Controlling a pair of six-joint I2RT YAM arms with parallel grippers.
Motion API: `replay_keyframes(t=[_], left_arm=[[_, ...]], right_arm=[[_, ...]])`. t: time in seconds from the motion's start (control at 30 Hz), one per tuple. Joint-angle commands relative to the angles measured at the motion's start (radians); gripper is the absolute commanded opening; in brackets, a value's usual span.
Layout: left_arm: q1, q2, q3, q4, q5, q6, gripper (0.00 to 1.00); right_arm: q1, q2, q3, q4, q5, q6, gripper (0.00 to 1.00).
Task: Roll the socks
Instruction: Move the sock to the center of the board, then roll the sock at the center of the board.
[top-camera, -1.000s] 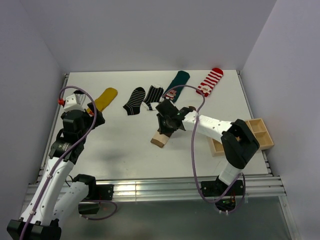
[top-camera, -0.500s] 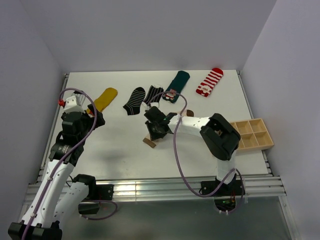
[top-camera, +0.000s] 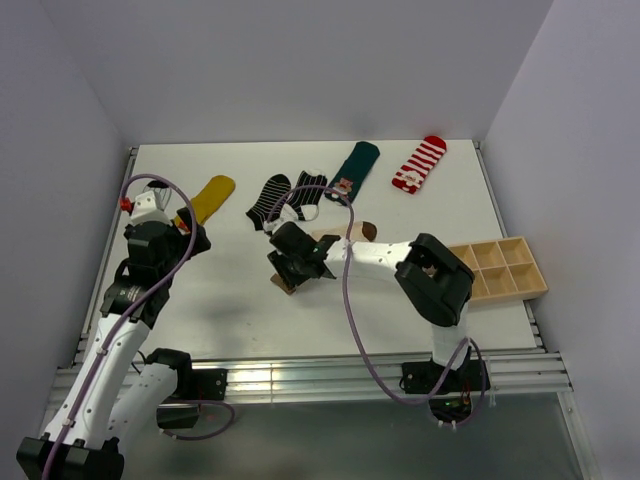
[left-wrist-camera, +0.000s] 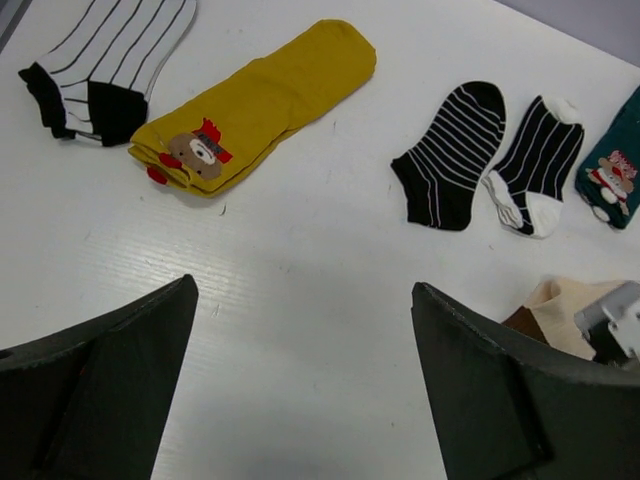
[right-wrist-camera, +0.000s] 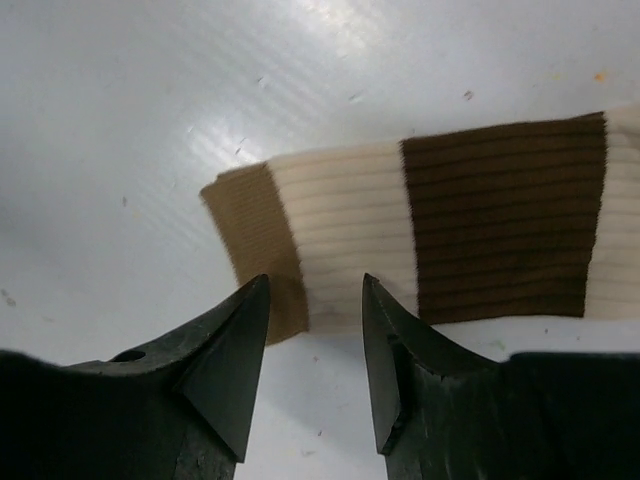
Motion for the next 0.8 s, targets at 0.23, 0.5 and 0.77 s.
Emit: replay_keyframes(t=[0.23, 0.5, 0.77], left_arm=[[0.006, 0.012, 0.025, -0.011, -0.064, -0.004, 0.94], [0.015, 0.023, 0.026, -0.012, -0.054, -0.003, 0.93], [0.018, 0.018, 0.025, -0.009, -0.040, -0.001, 0.93]], right_arm=[[0.168, -0.048, -0.075, 0.096, 0.201, -0.177, 0.48], [0.187, 0.023, -0.059, 0.091, 0.305, -0.188, 0.44], [0.204, 0.053, -0.076, 0.090, 0.337, -0.209, 0.43]])
